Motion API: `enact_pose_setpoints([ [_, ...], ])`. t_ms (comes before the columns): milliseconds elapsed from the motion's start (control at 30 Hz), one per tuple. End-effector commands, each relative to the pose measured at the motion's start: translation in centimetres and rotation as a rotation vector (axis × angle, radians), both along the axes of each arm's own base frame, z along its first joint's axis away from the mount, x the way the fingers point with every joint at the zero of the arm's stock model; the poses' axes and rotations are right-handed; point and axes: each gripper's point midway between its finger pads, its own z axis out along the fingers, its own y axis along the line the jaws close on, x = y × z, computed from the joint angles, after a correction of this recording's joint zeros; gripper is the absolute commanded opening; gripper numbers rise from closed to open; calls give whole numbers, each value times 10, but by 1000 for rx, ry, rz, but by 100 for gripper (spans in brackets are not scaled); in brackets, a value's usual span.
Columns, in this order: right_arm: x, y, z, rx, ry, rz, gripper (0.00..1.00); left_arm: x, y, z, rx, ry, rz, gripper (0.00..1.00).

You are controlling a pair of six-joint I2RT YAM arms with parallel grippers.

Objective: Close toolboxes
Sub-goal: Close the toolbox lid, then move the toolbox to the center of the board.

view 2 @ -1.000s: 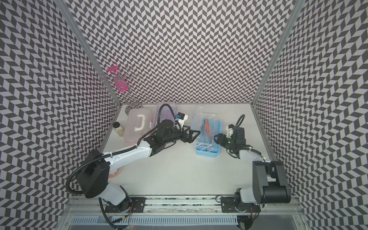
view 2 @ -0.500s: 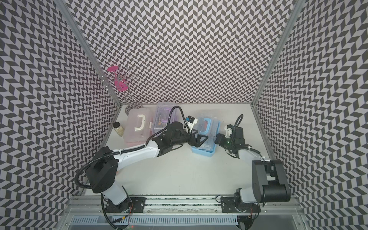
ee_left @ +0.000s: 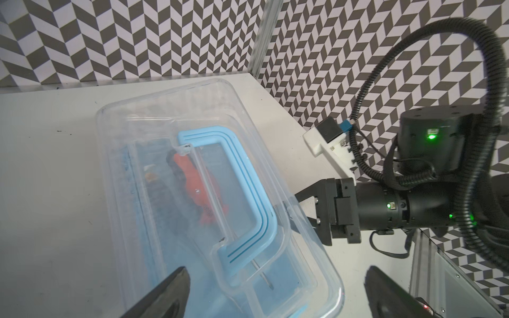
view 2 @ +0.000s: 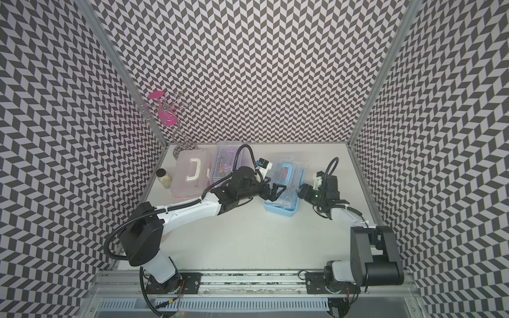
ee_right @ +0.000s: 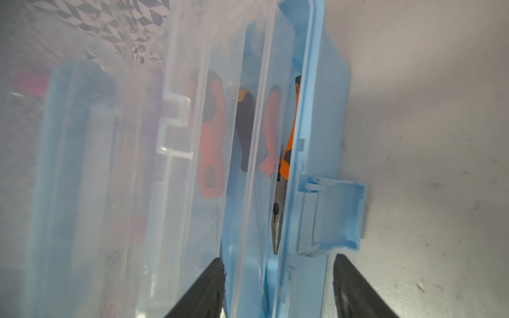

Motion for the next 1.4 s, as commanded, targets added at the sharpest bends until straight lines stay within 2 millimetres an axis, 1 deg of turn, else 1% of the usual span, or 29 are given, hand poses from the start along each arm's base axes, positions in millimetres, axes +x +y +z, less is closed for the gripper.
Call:
enact_pose_setpoints([
  [0,11,-22,28,-115,-98,-104,62,13,8,-5,29,-2,46,99],
  [67,9,-31,34,-148,-115,-147,62,17,13,-9,36,6,59,99],
  [167,8,-38,40,-168,-133,-181,62,22,17,-15,45,18,72,99],
  [267,9,-41,46,-168,-157,-201,67,23,18,-17,51,18,77,99],
  [333,11,-37,51,-144,-181,-194,77,23,18,-18,56,16,75,99],
  [400,15,-27,56,-100,-210,-154,85,25,18,-20,66,14,79,99],
  [467,19,-16,59,-56,-227,-103,89,27,18,-22,80,16,83,99],
  [567,28,-2,59,-4,-235,-38,91,28,18,-25,91,17,86,99],
  [633,35,3,54,5,-220,-8,91,29,18,-23,90,13,86,99],
  [767,50,5,41,-5,-182,9,91,31,23,-24,99,10,99,99],
  [867,55,10,35,-6,-181,37,89,34,30,-21,106,4,119,99],
  [933,57,15,32,-4,-177,55,86,37,35,-20,107,-1,129,99],
  [967,57,19,30,0,-172,69,83,39,39,-19,109,-2,135,99],
  [1067,55,35,25,8,-164,102,79,43,51,-16,116,-10,163,99],
  [1267,47,75,17,44,-136,155,75,49,81,-8,107,-17,216,99],
  [1367,44,93,18,82,-130,164,74,50,91,-5,100,-22,233,99],
])
